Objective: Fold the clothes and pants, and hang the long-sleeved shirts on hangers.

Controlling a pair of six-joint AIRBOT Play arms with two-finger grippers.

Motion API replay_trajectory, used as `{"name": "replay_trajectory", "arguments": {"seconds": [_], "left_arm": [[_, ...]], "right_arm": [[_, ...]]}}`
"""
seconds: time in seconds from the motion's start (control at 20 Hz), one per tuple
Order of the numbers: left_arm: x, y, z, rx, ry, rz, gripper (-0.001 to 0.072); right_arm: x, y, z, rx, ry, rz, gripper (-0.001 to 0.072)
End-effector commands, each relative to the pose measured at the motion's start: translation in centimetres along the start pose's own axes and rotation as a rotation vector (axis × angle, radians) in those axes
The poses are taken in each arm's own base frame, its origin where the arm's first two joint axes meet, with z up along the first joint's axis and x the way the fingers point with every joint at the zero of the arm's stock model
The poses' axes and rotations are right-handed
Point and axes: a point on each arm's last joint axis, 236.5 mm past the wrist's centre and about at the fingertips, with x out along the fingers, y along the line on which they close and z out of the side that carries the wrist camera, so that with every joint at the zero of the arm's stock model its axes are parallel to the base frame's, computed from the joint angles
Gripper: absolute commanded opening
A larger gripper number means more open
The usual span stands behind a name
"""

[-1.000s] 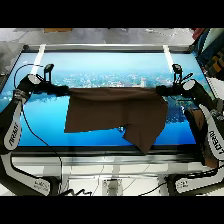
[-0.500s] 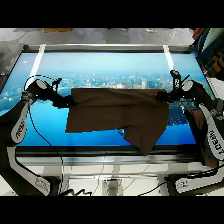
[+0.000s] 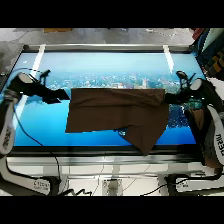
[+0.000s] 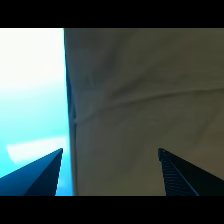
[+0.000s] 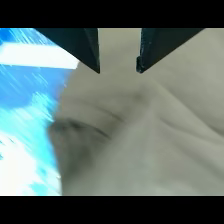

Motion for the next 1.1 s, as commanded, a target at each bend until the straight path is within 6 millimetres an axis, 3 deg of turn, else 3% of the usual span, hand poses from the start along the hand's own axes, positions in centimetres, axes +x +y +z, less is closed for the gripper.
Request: {"name": "replay_trajectory", "arguments": {"seconds": [0.0, 0.1, 0.25, 0.4, 0.5, 0.55, 0.8, 0.9, 0.95, 1.05], "left_arm": [[-7.8, -0.5, 1.1, 0.045, -0.153, 0.048, 0.0692], [-12.0, -1.4, 1.3, 0.075, -0.243, 0.076, 0.0692], [-16.5, -3.5, 0.4, 0.119, -0.342, 0.101, 0.0691], [-18.7, -5.1, -0.7, 0.146, -0.391, 0.112, 0.0691], [-19.0, -5.4, -1.1, 0.15, -0.398, 0.113, 0.0691], [-19.0, -5.4, -1.1, 0.149, -0.395, 0.112, 0.0691], [-18.9, -5.0, -0.9, 0.148, -0.399, 0.122, 0.0691], [-18.9, -4.3, -1.0, 0.15, -0.394, 0.153, 0.0691], [-18.8, -4.1, -1.0, 0.148, -0.387, 0.158, 0.0691], [-18.1, -3.7, -0.8, 0.14, -0.372, 0.155, 0.0691]], "right_arm": [[-3.0, -3.3, -6.6, 0.075, 0.216, 0.029, 0.026], [-4.0, -3.4, -11.2, 0.147, 0.336, 0.128, 0.0259], [-3.5, 0.6, -14.6, 0.317, 0.336, 0.415, 0.0202], [-1.6, 4.6, -18.5, 0.391, 0.404, 0.589, 0.0211], [0.2, 6.5, -20.1, 0.447, 0.417, 0.623, 0.0452], [1.1, 6.9, -20.7, 0.455, 0.413, 0.617, 0.0452], [4.6, 7.3, -22.1, 0.453, 0.379, 0.523, 0.0443], [5.1, 7.8, -21.6, 0.415, 0.353, 0.515, 0.0417], [5.3, 8.3, -21.1, 0.372, 0.327, 0.526, 0.0341], [5.6, 9.3, -19.7, 0.318, 0.263, 0.549, 0.0322]]}}
